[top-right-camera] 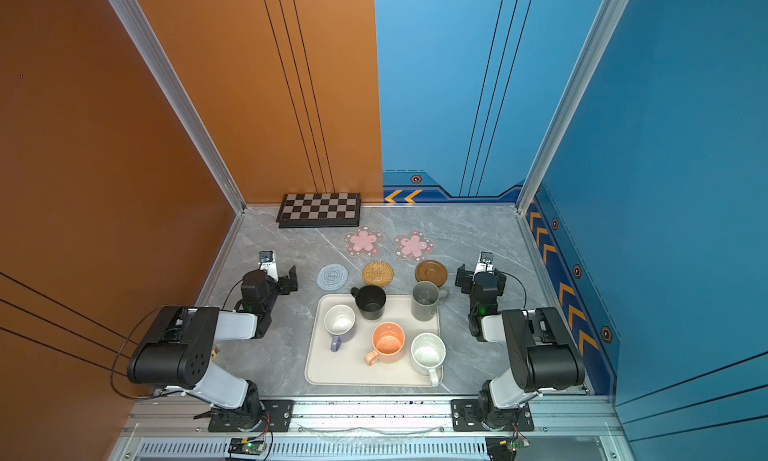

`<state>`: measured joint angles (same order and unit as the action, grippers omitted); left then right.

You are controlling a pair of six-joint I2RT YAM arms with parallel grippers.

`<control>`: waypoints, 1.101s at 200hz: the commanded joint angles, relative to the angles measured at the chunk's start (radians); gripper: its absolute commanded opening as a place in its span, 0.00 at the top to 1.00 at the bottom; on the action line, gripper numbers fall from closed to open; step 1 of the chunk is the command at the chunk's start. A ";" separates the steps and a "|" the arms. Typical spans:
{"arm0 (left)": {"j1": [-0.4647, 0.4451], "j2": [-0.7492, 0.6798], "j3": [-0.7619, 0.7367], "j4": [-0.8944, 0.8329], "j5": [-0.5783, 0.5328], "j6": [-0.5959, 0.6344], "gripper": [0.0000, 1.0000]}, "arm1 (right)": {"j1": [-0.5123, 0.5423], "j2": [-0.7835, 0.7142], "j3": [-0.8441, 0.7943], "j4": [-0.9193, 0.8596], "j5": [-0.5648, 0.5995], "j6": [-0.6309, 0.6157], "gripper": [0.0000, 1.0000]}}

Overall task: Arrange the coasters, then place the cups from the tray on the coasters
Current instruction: 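Raise both arms and move grippers forward over the coasters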

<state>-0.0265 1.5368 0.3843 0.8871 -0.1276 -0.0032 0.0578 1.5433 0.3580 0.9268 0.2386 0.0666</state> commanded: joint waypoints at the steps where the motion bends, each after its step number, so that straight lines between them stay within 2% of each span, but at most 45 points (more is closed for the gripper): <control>1: -0.010 -0.089 0.010 -0.080 -0.095 0.000 0.02 | -0.007 0.003 0.006 0.000 -0.012 0.000 0.00; 41: -0.057 -0.242 0.040 -0.215 -0.209 -0.003 0.02 | -0.016 -0.018 0.017 -0.037 0.006 0.021 0.00; 77: -0.055 -0.374 0.157 -0.443 -0.154 -0.102 0.02 | -0.053 -0.110 0.060 -0.194 -0.057 0.044 0.00; 95: -0.038 -0.369 0.264 -0.596 0.008 -0.132 0.02 | -0.052 -0.165 0.085 -0.275 -0.086 0.031 0.00; 110: -0.038 -0.339 0.361 -0.732 0.099 -0.138 0.02 | -0.052 -0.221 0.109 -0.335 -0.116 0.024 0.00; 141: -0.073 -0.321 0.412 -0.763 0.180 -0.120 0.02 | -0.041 -0.336 0.175 -0.462 -0.111 0.019 0.00; 166: -0.087 -0.293 0.479 -0.857 0.123 -0.193 0.02 | -0.023 -0.393 0.238 -0.581 -0.115 -0.019 0.00; 185: -0.088 -0.259 0.529 -0.920 0.125 -0.232 0.02 | -0.015 -0.434 0.267 -0.642 -0.134 -0.024 0.00; 195: -0.096 -0.249 0.539 -0.921 0.124 -0.238 0.02 | -0.013 -0.450 0.284 -0.678 -0.134 -0.017 0.00; 209: -0.118 -0.240 0.538 -0.913 0.069 -0.259 0.02 | -0.008 -0.467 0.304 -0.725 -0.134 -0.014 0.00; 220: -0.122 -0.227 0.543 -0.906 0.082 -0.285 0.02 | -0.003 -0.476 0.318 -0.753 -0.134 -0.018 0.00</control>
<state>-0.1257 1.2911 0.9001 0.0250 -0.0284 -0.2207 0.0422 1.0943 0.6323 0.3164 0.1246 0.0628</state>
